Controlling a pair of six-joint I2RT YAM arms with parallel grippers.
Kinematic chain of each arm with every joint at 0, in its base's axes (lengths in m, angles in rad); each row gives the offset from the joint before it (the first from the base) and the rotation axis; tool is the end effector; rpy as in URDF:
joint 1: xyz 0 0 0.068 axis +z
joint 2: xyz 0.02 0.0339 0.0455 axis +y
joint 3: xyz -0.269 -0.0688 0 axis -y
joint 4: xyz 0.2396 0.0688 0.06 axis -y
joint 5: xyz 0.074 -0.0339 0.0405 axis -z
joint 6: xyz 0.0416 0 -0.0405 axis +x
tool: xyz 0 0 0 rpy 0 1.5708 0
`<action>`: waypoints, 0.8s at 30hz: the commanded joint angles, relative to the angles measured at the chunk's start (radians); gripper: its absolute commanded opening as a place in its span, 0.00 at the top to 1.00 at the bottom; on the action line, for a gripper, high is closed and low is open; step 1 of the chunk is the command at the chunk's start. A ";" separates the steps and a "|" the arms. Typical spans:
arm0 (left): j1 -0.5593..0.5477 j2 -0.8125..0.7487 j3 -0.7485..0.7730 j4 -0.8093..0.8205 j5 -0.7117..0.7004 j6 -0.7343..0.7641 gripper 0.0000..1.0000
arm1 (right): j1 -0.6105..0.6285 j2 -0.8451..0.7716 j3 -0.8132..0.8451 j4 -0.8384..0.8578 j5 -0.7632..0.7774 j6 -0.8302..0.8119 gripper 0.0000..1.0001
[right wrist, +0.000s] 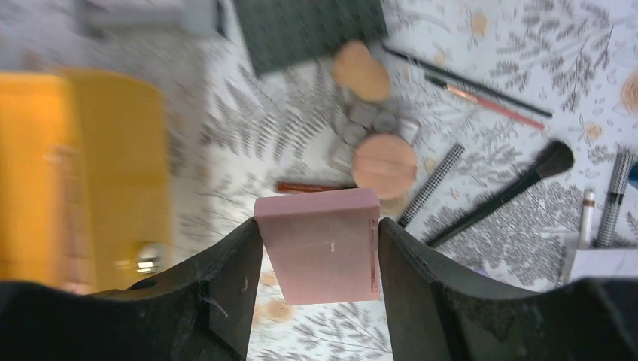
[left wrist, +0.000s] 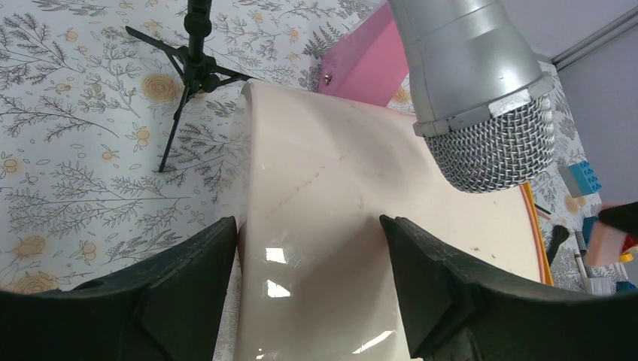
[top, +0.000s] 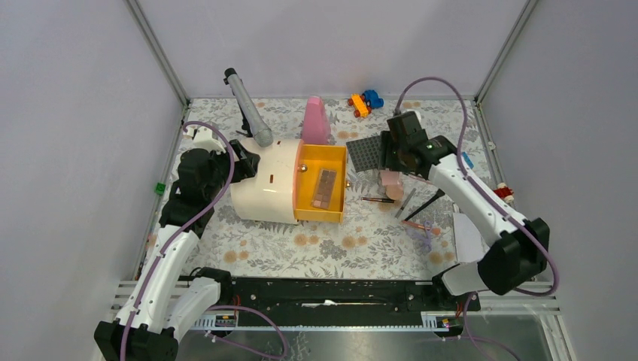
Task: Organize the makeup
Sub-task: Pick up the makeup from the center of the board, then place the makeup in the drawer.
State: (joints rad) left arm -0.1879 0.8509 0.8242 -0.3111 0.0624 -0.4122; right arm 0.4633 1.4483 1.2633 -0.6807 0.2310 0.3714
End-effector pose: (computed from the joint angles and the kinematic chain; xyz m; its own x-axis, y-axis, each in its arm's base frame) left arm 0.1889 -0.0386 0.3311 -0.3962 -0.3317 -0.8562 0.0933 0.9131 -0.3969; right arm 0.2797 0.1291 0.3082 -0.7445 0.0230 -0.6672 -0.0344 0.9968 0.0727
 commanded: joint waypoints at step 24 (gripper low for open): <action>0.002 0.034 -0.037 -0.178 0.026 0.047 0.27 | 0.397 0.218 0.346 0.102 0.053 0.339 0.64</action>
State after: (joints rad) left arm -0.1867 0.8509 0.8242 -0.3111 0.0643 -0.4122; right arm 0.8436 1.6306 1.5826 -0.6006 0.2523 0.6727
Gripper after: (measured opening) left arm 0.730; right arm 0.606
